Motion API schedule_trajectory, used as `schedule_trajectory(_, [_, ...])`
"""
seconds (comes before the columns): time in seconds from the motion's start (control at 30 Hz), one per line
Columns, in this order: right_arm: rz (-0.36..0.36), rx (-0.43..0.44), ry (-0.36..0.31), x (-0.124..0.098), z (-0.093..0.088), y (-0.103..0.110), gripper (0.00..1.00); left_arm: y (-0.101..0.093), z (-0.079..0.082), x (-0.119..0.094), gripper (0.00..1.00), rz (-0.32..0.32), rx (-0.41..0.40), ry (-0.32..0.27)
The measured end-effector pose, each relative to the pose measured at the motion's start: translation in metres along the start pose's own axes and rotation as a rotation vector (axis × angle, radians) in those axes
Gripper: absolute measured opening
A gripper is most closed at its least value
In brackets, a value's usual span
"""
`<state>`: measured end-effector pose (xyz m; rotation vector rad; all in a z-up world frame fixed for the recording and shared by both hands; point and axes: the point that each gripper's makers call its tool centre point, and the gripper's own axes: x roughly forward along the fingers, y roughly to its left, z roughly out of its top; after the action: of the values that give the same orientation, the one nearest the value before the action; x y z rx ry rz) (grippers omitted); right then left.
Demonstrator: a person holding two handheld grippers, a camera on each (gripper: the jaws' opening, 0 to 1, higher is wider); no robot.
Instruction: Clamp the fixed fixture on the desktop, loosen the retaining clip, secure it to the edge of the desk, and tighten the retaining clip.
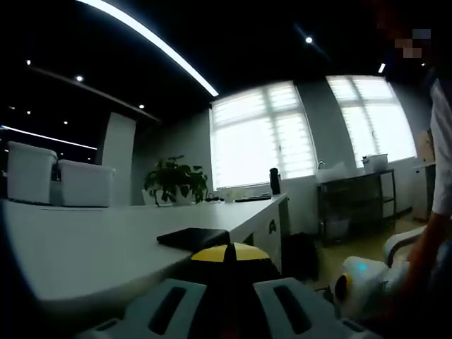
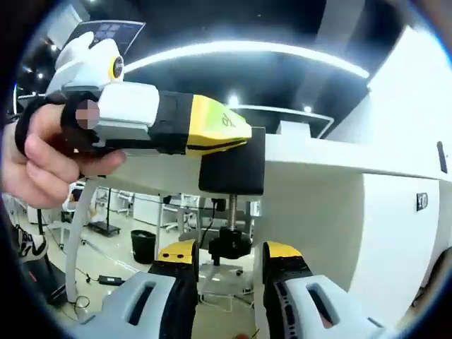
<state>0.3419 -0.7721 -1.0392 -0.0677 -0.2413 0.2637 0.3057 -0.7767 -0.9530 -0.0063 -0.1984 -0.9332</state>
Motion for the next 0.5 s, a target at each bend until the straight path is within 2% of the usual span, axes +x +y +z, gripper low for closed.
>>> schedule_trajectory(0.07, [-0.03,-0.012,0.042,0.008,-0.008,-0.005,0.33,-0.001,0.0,0.0,0.02,-0.003,0.005,0.005])
schedule_trajectory(0.1, [-0.027,-0.006,0.033,0.01,-0.007,-0.005,0.33,-0.001,0.0,0.0,0.02,-0.004,0.01,0.009])
schedule_trajectory(0.13, [-0.02,0.045,0.033,0.012,-0.008,-0.002,0.33,-0.001,0.0,0.0,0.02,-0.003,0.017,0.009])
schedule_trajectory(0.23, [0.003,0.028,0.026,0.012,-0.005,0.002,0.27,-0.001,0.0,0.0,0.02,-0.004,0.014,0.009])
schedule_trajectory(0.33, [0.007,0.02,0.017,0.01,-0.005,0.002,0.25,-0.001,-0.001,0.0,0.02,-0.004,0.016,0.009])
schedule_trajectory(0.43, [0.051,0.038,0.01,0.011,-0.005,0.003,0.25,-0.001,0.0,0.0,0.02,-0.005,0.016,0.01])
schedule_trajectory(0.5, [0.122,0.064,0.001,0.015,-0.006,0.006,0.25,-0.001,0.0,0.0,0.02,-0.006,0.013,0.007])
